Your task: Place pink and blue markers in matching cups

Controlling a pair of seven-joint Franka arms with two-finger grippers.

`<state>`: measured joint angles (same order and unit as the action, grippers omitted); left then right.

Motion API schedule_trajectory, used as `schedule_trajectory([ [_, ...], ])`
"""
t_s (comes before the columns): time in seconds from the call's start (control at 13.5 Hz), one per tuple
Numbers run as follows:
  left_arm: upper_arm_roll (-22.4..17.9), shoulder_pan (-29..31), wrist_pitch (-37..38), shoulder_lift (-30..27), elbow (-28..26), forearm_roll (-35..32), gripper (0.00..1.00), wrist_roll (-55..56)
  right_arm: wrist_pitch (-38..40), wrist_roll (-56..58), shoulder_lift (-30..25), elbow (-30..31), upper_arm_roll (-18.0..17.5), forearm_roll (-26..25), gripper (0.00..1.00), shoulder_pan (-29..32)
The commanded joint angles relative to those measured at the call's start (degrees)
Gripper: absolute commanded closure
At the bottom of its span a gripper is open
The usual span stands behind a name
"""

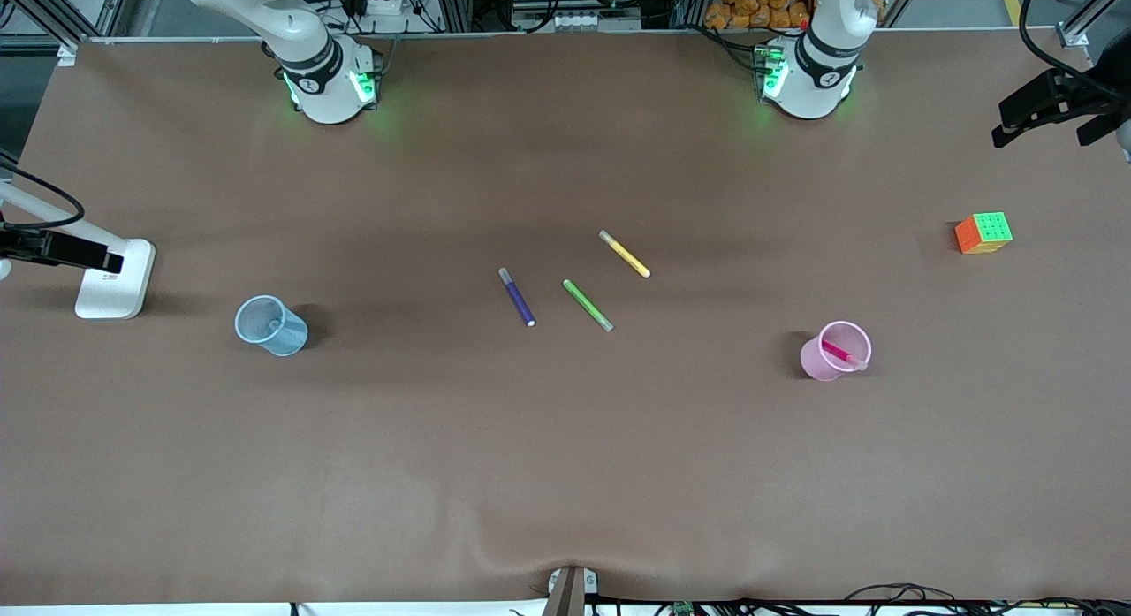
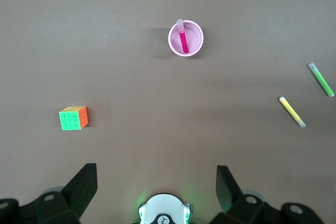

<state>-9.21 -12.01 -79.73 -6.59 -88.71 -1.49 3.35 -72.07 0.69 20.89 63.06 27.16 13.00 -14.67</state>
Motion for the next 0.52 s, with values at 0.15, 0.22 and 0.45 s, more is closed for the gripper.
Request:
schedule_trajectory([
  [0.15, 3.05, 1.02, -2.97, -1.06, -2.77, 0.26, 0.00, 0.16, 1.67, 0.45, -6.03, 1.10, -11.47, -1.39, 0.00, 8.13],
  [0.22, 4.19, 2.33, -3.15, -1.32, -3.13, 0.69, 0.00, 0.51, 1.76, 0.28, -6.65, 1.45, -14.30, -3.75, 0.00, 9.38],
  [0.45, 6.66, 3.22, -3.15, -2.02, -4.44, 0.26, 0.00, 2.97, -1.65, -0.07, -12.87, 9.69, -21.34, -6.76, 0.00, 14.73],
])
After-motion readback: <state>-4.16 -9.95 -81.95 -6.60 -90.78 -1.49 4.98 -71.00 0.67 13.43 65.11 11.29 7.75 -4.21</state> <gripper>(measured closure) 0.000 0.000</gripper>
